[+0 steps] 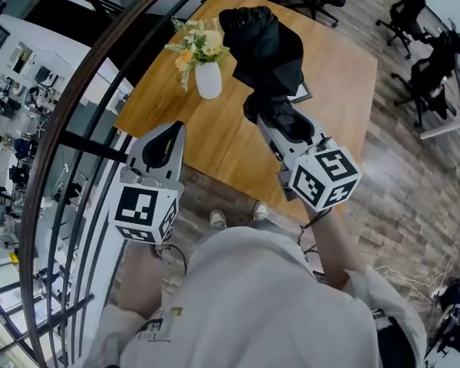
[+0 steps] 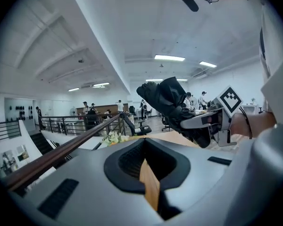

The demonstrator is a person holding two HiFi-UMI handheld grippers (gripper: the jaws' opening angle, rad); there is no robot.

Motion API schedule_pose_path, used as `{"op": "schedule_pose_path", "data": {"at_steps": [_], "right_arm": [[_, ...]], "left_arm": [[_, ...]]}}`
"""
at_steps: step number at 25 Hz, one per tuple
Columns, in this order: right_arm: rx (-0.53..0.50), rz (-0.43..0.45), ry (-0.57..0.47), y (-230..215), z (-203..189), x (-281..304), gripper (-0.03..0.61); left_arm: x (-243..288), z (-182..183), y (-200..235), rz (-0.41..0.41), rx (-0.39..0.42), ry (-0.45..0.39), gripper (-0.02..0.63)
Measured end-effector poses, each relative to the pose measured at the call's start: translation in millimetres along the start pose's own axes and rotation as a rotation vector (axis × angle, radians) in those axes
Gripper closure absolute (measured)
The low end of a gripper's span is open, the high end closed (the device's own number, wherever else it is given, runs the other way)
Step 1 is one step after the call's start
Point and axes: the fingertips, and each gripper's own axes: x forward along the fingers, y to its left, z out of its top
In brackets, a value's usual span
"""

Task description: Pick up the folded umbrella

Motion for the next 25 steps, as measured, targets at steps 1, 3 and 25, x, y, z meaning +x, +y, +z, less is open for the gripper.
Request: {"op": "schedule_pose_path", "data": {"at_steps": [1, 3, 25], "right_arm": [[-0.024, -0.001, -0.029, 5, 12, -2, 0.353], [-0.065, 0.003, -0.073, 13, 33, -10, 0.353], [-0.160, 0.010, -0.187, 16, 69, -90, 0.351]], "left_arm": [[-3, 9, 3, 0.004, 0.017, -0.021, 0.598], [-10, 25, 5, 0.014, 0.049, -0.057, 0.598], [-44, 72, -26, 0.027, 0.087, -0.179, 0.598]]}}
